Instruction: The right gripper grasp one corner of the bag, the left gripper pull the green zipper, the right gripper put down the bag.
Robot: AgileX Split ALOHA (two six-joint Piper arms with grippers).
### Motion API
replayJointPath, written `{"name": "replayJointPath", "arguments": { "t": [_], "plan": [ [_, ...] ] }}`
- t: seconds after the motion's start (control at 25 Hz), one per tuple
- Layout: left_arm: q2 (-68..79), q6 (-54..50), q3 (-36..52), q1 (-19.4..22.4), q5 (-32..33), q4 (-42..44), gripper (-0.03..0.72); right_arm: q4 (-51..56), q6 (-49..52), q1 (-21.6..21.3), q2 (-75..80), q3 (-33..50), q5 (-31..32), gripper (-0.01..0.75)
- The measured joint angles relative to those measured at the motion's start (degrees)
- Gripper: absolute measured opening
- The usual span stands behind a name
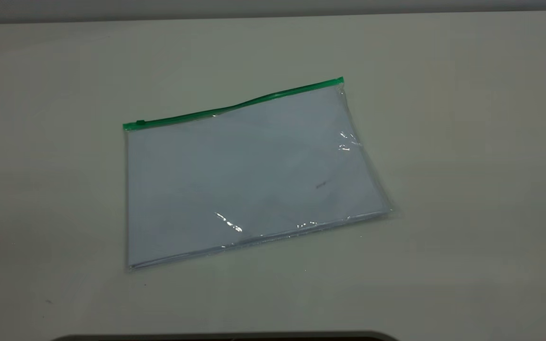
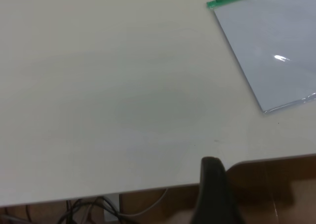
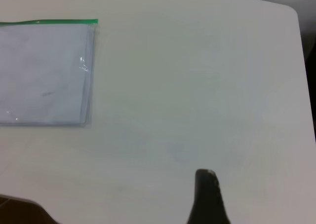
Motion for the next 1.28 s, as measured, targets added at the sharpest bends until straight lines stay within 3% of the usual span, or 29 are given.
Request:
{"name": "replayJointPath", "arguments": {
  "t": [1.28],
  "plan": [
    [-4.1, -0.7, 0.0, 0.0, -0.1, -0.1, 0.567, 0.0, 0.0, 0.0, 0.0, 0.0, 0.0, 0.578]
  ]
}}
